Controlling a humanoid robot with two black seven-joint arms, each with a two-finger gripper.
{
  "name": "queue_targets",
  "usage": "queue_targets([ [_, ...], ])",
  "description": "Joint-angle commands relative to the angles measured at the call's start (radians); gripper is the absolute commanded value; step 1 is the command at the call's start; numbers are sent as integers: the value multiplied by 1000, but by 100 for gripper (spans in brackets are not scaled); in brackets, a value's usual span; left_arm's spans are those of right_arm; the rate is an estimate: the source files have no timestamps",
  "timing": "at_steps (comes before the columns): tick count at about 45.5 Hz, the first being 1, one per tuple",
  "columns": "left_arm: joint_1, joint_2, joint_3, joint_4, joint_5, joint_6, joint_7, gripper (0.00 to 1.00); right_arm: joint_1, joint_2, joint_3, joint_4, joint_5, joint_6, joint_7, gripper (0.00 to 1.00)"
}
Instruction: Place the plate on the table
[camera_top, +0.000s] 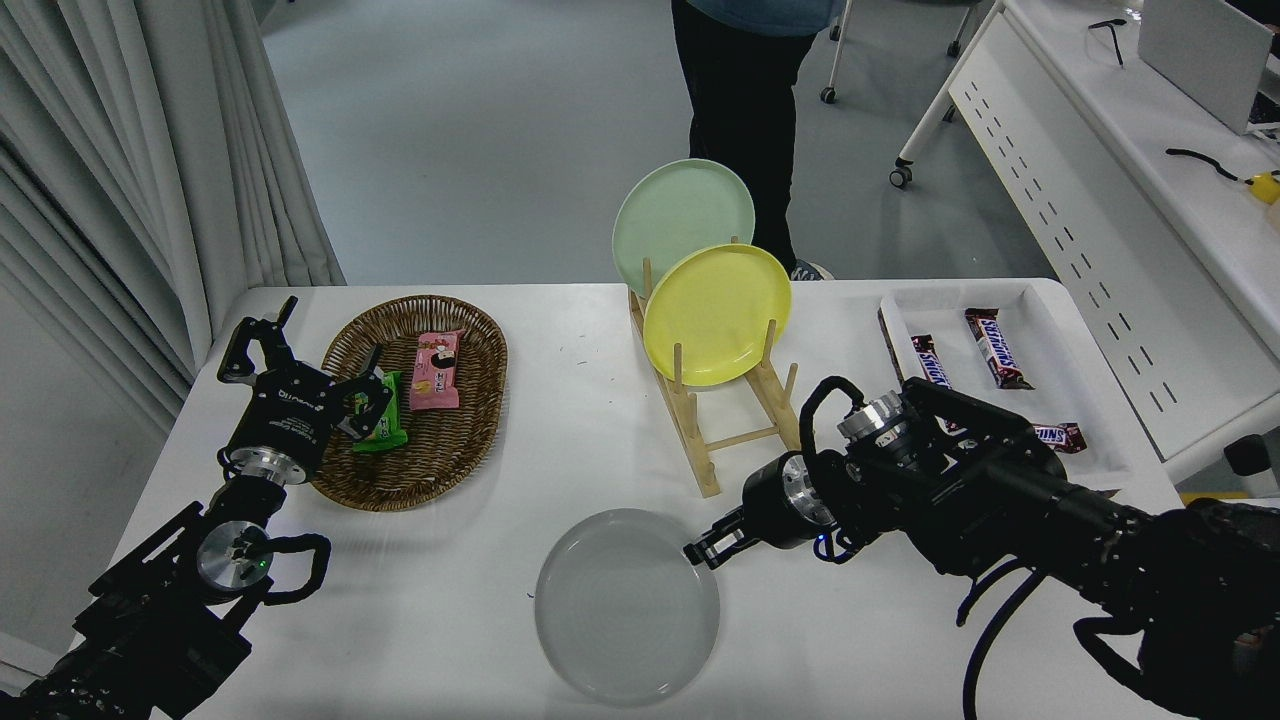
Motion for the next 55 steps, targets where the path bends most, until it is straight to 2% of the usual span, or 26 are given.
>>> queue_targets([
  [1, 0, 0, 0, -1, 1, 0, 0, 100, -12, 3, 6, -17, -13, 0, -1, 0],
  [37, 0, 0, 0, -1, 1, 0, 0, 100, -6, 3, 17, -17, -17, 0, -1, 0],
  [39, 0, 0, 0, -1, 0, 0, 0, 100, -4, 3, 17, -17, -17, 0, -1, 20],
  [41, 0, 0, 0, -1, 1, 0, 0, 100, -4, 3, 17, -17, -17, 0, -1, 50],
  [42, 0, 0, 0, 1, 0, 0, 0, 100, -3, 3, 15, -19, -17, 0, -1, 62],
  [47, 0, 0, 0, -1, 1, 0, 0, 100, -3, 3, 14, -34, -45, 0, 1, 100],
  [55, 0, 0, -1, 1, 0, 0, 0, 100, 2, -6, 17, -24, -65, 0, -1, 100],
])
